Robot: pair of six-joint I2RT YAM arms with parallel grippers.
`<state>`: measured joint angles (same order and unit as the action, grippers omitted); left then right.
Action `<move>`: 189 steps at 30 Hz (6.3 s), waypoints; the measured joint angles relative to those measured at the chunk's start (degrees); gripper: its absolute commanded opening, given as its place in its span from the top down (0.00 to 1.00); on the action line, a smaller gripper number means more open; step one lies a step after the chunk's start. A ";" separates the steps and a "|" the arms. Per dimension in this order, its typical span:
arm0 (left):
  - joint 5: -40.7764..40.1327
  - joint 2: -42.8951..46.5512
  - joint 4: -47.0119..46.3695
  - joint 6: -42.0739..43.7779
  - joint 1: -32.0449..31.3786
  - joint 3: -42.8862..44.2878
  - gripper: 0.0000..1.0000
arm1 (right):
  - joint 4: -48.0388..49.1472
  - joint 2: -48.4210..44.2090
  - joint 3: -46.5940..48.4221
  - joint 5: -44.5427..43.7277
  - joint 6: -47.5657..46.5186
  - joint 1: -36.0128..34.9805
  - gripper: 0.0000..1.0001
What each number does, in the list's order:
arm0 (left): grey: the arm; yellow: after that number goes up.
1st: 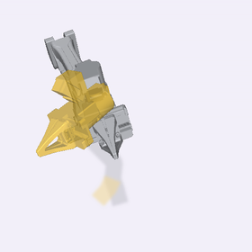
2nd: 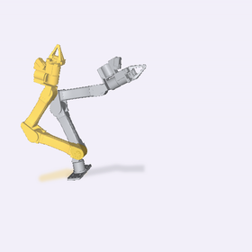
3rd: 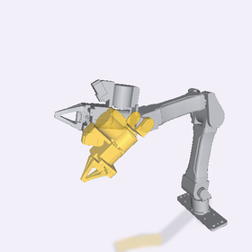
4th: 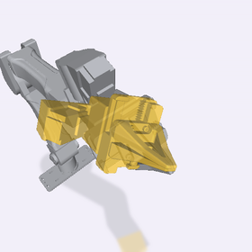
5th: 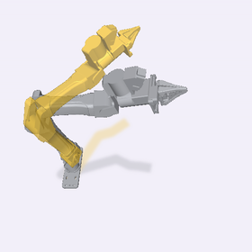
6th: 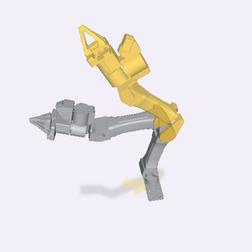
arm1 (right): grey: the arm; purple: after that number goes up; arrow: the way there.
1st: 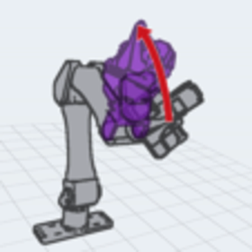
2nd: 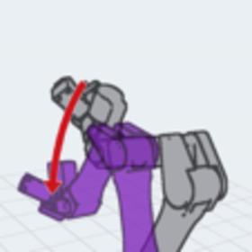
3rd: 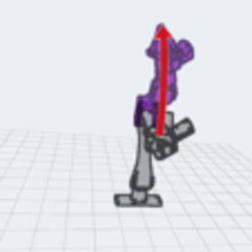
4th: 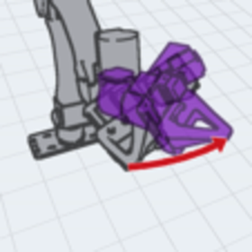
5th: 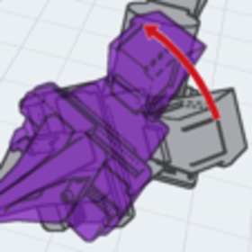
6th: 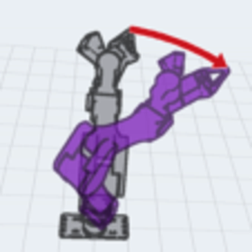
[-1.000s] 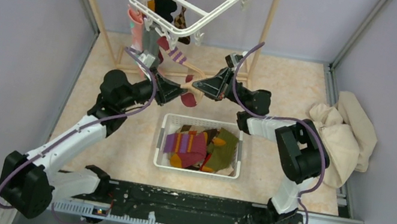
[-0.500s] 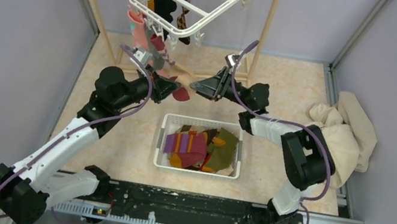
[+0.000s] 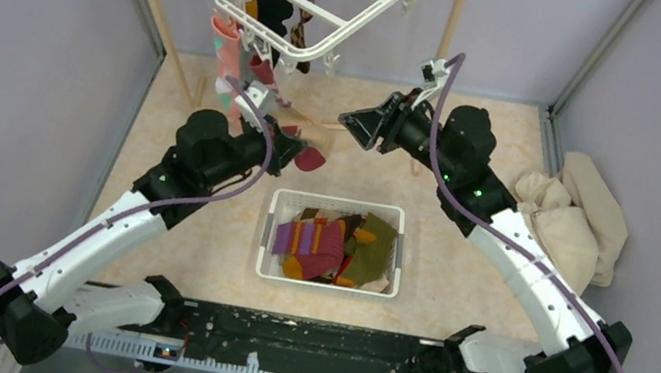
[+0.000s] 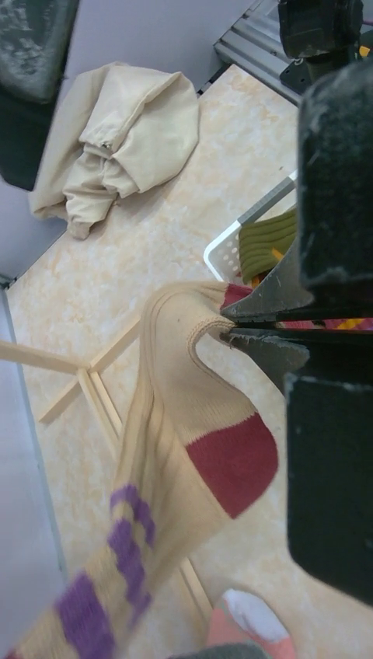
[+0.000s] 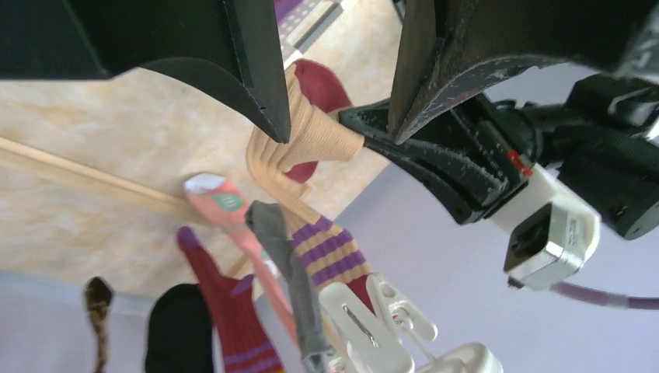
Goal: Remove the socks clipped to the hanger
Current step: Adjust the hanger on the clothesline.
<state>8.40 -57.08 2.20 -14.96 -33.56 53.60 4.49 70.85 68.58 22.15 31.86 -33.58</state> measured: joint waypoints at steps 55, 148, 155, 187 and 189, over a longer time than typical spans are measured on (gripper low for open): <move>-19.56 5.27 11.37 5.79 -18.86 6.58 0.96 | 8.15 23.89 31.74 5.14 15.41 11.74 0.71; -21.16 -40.35 10.73 16.83 -25.07 39.34 0.96 | -17.86 -2.45 23.69 -5.44 -12.15 15.04 0.36; -21.07 -49.55 12.24 18.95 -25.07 48.26 0.96 | -19.17 -1.99 26.01 -5.44 -12.35 15.65 0.36; -20.06 -33.99 13.88 14.78 -22.56 32.13 1.00 | -7.54 9.99 26.97 18.21 -2.99 15.78 0.34; -19.89 -37.88 14.49 15.10 -22.53 34.62 1.00 | -7.65 10.29 27.63 18.25 -2.71 15.78 0.34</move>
<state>-11.49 -94.96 16.69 0.14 -56.10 88.23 -3.16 81.14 96.20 40.40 29.15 -17.80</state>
